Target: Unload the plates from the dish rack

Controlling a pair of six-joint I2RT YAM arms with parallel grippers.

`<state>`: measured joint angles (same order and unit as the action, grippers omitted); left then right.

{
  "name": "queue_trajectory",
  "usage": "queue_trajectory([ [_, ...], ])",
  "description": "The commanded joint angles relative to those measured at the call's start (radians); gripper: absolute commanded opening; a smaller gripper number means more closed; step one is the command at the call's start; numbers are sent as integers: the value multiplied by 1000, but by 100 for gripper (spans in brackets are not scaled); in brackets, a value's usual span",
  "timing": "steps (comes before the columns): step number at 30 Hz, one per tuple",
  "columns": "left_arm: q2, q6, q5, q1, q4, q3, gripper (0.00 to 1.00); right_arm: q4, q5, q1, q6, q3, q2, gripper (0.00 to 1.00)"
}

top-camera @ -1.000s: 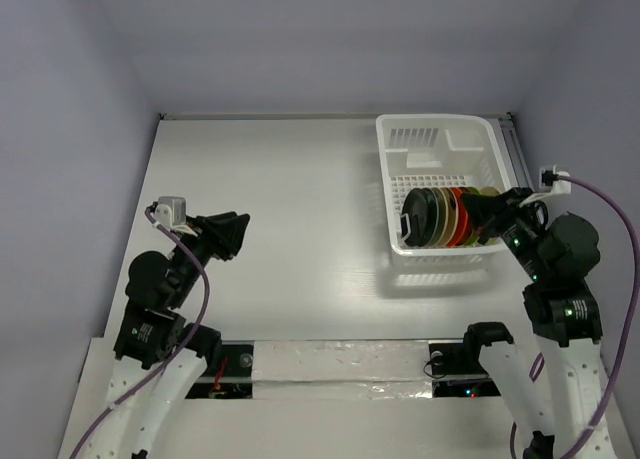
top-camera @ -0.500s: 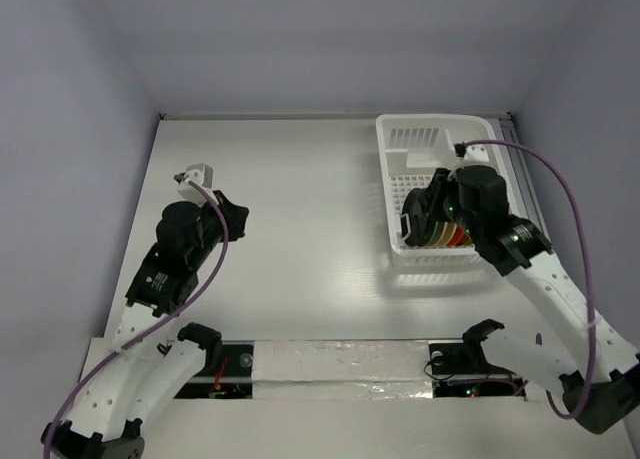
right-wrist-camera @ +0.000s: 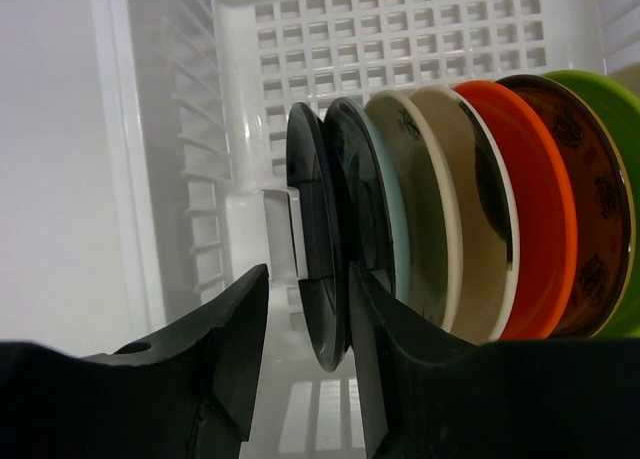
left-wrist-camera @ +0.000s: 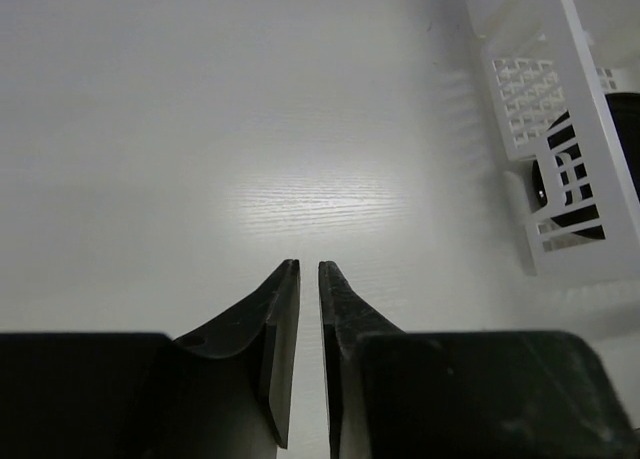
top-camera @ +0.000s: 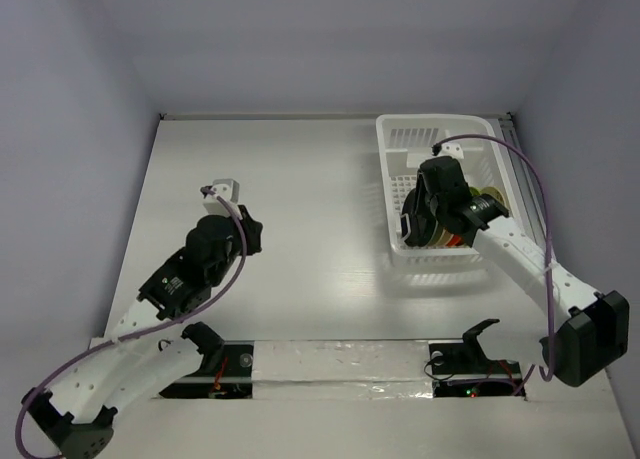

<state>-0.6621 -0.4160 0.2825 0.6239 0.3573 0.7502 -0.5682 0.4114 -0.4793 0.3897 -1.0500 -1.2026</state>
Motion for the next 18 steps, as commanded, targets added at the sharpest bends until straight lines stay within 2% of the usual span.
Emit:
queue_trajectory([
  [1, -40, -41, 150, 105, 28, 6, 12, 24, 67, -5, 11, -57, -43, 43],
  [7, -13, -23, 218, 120, 55, 63, 14, 31, 116, -5, 15, -58, -86, 39],
  [11, 58, 17, 161, 120, 5, 46, 15, 27, 138, -5, 12, -64, -113, 36],
  [13, 70, 22, 156, 120, -3, 44, 16, 24, 153, -5, 0, -73, -124, 31],
  [16, 73, 61, 68, 109, -43, 23, 22, 10, 179, -5, -12, -85, -147, 25],
  [17, 67, 63, 52, 109, -50, 17, 20, 5, 185, -5, -14, -93, -150, 23],
  [18, 59, 65, 43, 100, -46, 21, 15, 2, 188, -5, -14, -96, -153, 21],
])
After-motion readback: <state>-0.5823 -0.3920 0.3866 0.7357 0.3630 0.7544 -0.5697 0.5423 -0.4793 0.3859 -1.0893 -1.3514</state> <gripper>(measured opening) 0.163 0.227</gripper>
